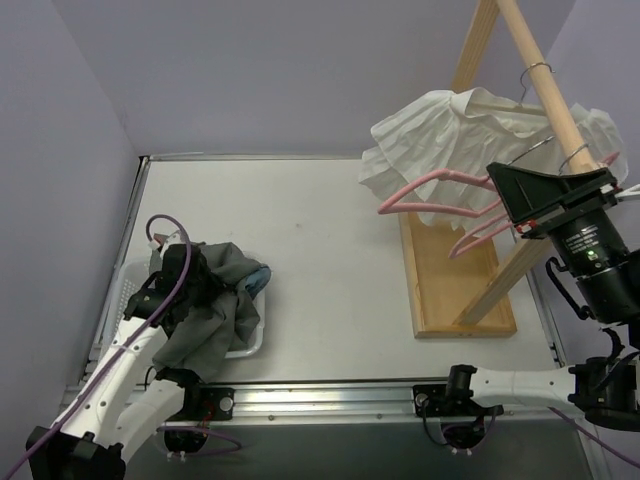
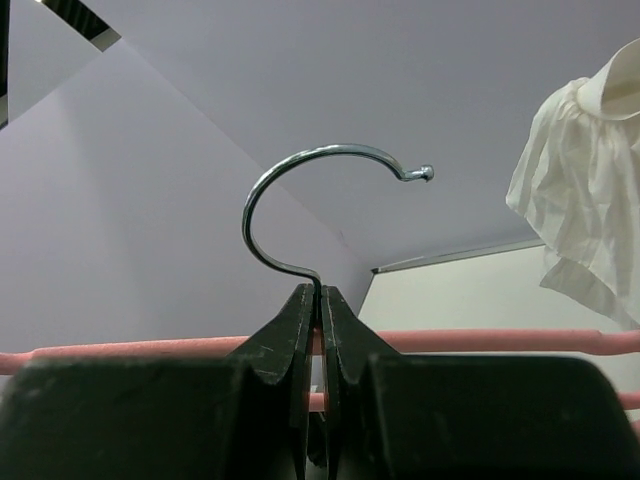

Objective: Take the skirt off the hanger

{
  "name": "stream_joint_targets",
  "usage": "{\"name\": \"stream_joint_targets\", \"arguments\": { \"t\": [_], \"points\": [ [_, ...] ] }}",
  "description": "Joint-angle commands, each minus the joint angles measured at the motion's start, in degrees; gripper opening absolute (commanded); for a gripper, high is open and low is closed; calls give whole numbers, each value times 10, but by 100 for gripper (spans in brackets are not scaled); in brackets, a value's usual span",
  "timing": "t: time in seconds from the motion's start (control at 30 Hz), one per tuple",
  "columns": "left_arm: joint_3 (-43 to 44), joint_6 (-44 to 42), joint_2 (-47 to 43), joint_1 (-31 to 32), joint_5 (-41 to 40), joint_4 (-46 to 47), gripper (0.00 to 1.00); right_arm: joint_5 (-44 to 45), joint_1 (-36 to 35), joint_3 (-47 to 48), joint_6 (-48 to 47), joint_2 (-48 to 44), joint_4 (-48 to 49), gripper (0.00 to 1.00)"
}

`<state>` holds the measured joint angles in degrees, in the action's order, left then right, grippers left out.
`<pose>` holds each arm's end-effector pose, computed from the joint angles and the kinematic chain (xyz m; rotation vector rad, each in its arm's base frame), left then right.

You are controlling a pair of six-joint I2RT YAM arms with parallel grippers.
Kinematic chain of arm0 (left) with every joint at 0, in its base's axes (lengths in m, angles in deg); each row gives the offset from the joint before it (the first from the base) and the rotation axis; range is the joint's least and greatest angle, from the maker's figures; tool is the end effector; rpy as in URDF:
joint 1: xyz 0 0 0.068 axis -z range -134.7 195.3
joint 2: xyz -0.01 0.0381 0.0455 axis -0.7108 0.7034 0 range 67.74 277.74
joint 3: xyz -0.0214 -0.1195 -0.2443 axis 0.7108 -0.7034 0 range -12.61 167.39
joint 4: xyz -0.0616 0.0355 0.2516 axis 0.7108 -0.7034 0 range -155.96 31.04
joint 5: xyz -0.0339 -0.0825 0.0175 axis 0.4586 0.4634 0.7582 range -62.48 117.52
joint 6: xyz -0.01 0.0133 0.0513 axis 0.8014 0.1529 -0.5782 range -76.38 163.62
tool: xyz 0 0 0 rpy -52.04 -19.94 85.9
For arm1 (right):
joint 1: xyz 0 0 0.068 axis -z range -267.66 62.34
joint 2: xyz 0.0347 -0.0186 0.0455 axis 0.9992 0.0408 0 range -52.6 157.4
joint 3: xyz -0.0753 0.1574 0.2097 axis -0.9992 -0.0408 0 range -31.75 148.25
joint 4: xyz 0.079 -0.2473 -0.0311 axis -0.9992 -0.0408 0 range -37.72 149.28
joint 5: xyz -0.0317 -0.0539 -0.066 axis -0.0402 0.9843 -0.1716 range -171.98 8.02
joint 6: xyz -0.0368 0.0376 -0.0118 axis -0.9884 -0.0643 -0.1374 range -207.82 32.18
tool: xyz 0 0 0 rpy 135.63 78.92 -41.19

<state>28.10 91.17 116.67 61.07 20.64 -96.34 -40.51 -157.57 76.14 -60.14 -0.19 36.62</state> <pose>0.1688 -0.0434 0.2588 -0.7119 2.2862 -0.3902 0.0334 0.0229 0.6131 0.2907 1.1940 1.1417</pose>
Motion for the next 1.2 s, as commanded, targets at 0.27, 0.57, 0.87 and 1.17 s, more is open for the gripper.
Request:
{"name": "stream_joint_targets", "arguments": {
  "t": [0.27, 0.57, 0.87, 1.17],
  "points": [
    [83, -22, 242, 52, -196, -41, 2, -41, -9, -63, 6, 26, 73, 0],
    [-5, -4, 172, 32, -97, 8, 49, -69, -9, -70, 19, 57, 33, 0],
    [93, -39, -3, 35, -54, -114, 86, -63, -8, -73, 27, 87, 16, 0],
    [168, -74, -67, 36, -50, -132, 94, -47, -8, -55, 33, 115, 3, 0]
  ]
}}
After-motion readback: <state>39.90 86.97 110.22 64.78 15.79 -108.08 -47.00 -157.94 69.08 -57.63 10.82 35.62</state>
